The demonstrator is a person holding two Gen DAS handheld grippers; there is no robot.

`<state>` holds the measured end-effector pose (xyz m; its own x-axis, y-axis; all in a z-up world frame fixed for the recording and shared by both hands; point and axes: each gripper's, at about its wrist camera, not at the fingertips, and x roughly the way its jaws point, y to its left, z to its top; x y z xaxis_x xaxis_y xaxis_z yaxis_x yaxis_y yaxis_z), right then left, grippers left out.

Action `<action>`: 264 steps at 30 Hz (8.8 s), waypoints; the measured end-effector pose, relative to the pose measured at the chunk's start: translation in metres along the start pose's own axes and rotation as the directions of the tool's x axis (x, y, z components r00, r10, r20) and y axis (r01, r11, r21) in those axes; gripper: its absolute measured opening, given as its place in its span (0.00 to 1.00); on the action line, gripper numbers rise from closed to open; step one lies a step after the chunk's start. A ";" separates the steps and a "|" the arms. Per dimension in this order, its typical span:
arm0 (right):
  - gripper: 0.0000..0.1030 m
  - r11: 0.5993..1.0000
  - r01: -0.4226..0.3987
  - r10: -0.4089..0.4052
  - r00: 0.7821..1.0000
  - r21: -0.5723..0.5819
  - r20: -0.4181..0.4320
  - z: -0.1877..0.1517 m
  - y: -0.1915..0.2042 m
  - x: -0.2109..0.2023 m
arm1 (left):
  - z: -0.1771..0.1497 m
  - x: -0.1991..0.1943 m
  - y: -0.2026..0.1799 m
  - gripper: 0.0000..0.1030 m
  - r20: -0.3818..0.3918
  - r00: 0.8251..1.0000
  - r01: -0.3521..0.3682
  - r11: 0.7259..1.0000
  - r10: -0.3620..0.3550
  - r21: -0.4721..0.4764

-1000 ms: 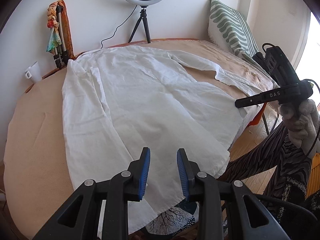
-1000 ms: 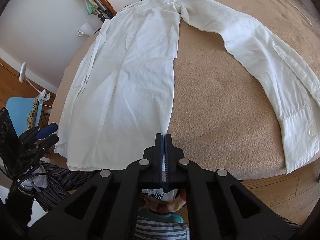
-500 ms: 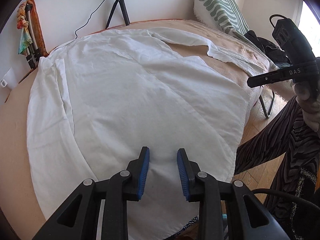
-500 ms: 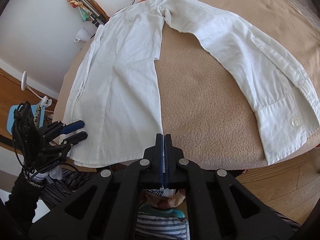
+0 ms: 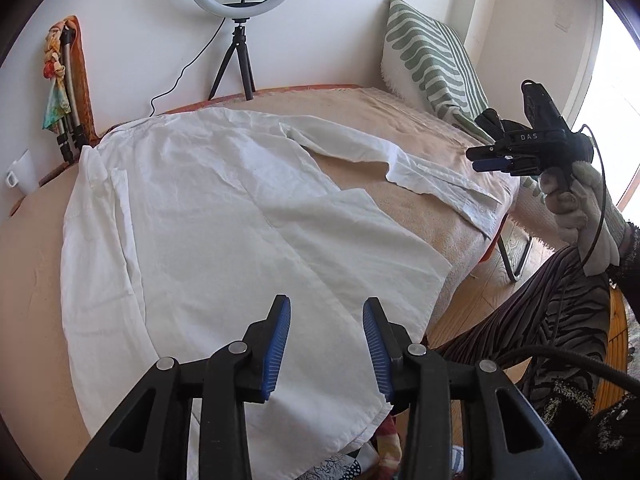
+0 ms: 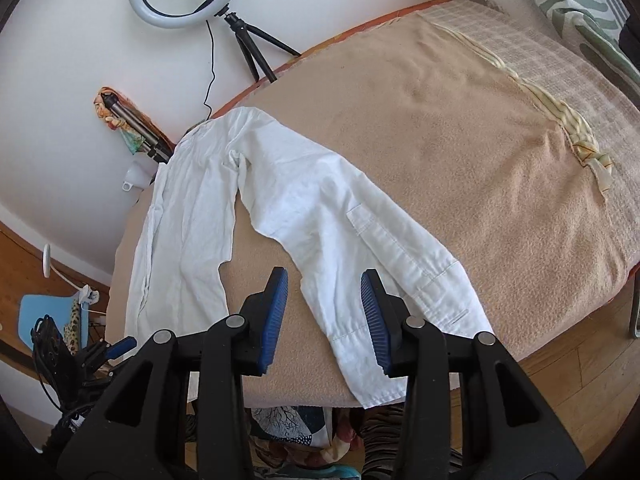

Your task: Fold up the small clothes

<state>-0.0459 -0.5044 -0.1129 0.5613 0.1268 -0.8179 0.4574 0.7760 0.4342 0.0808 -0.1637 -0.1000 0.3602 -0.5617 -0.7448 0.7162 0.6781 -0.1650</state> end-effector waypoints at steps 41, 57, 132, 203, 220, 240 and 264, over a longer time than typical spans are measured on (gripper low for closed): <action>0.04 0.985 0.053 -0.054 0.999 -0.163 0.000 0.025 0.048 0.017 | 0.009 0.006 -0.001 0.41 0.025 0.999 0.030 0.998 -0.029 -0.062; 0.04 0.831 -0.141 0.078 0.987 -0.538 -0.139 -0.049 0.229 0.057 | -0.006 -0.028 0.038 0.41 0.075 0.997 0.005 0.983 0.009 -0.184; 0.46 0.927 -0.291 0.293 0.956 -0.235 -0.031 0.058 0.161 0.037 | 0.005 -0.001 -0.037 0.27 0.064 0.997 -0.041 0.997 0.045 -0.069; 0.07 0.939 0.041 -0.085 0.990 -0.342 -0.115 0.108 0.264 0.200 | -0.018 -0.003 0.000 0.03 0.196 0.979 0.145 0.888 -0.063 -0.436; 0.07 0.867 0.005 -0.120 0.972 -0.498 -0.200 0.066 0.351 0.281 | -0.062 -0.027 0.046 0.03 0.139 0.989 0.041 0.847 0.040 -0.530; 0.21 0.914 -0.237 0.197 0.969 -0.329 -0.151 0.096 0.300 0.181 | -0.080 -0.027 0.067 0.04 0.091 0.992 -0.029 0.845 0.091 -0.534; 0.40 0.949 -0.293 0.229 0.893 -0.115 -0.387 -0.106 0.198 0.111 | -0.110 -0.095 0.153 0.29 -0.106 0.970 -0.245 0.886 0.221 -0.394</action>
<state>0.0338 -0.2711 -0.1572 0.3396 0.5299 -0.7771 0.1905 0.7703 0.6085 0.0904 0.0457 -0.1260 0.4443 -0.3448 -0.8269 0.3112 0.9249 -0.2185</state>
